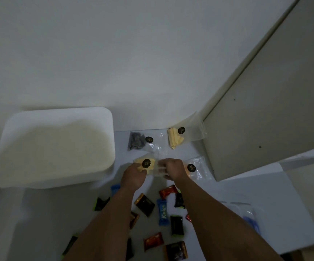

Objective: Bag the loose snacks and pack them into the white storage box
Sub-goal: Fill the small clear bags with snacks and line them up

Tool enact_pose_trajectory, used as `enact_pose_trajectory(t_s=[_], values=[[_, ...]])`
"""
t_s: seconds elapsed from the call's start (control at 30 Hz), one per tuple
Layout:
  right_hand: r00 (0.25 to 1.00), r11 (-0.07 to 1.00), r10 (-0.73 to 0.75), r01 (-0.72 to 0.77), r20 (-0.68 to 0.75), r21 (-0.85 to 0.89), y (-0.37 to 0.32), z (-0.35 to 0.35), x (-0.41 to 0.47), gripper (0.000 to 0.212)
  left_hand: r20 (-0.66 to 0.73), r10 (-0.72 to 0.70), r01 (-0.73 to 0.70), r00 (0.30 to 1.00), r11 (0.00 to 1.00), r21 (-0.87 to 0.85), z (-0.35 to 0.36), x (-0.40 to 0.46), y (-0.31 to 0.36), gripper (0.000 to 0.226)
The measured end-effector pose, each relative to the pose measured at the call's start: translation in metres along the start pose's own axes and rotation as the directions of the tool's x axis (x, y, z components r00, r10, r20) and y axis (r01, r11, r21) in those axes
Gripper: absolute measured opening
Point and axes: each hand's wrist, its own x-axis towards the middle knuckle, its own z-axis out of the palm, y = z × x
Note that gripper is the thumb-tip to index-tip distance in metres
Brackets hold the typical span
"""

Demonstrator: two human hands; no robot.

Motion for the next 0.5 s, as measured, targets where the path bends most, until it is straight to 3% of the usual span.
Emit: enact_pose_trajectory(t_s=[0.1,0.23,0.33,0.5], values=[[0.999,0.998,0.025,-0.027,0.045,0.054,0.001,0.004,-0.011,0.018,0.024,0.002,-0.001,1.000,1.000,-0.010,-0.009,-0.010,0.004,0.041],[0.992,0.992,-0.115,0.117,0.044,-0.041,0.003,0.006,-0.027,0.015,0.001,0.033,-0.033,0.999,0.998,-0.054,-0.016,-0.022,0.011,0.041],[0.975,0.970,-0.216,0.220,0.049,-0.106,0.001,0.001,-0.040,0.016,0.031,0.008,-0.001,0.999,0.976,-0.218,-0.014,-0.032,0.020,0.044],[0.892,0.814,-0.445,0.438,0.074,-0.381,0.008,-0.016,-0.054,0.022,0.062,-0.008,0.029,0.998,0.937,-0.348,-0.002,-0.057,0.039,0.054]])
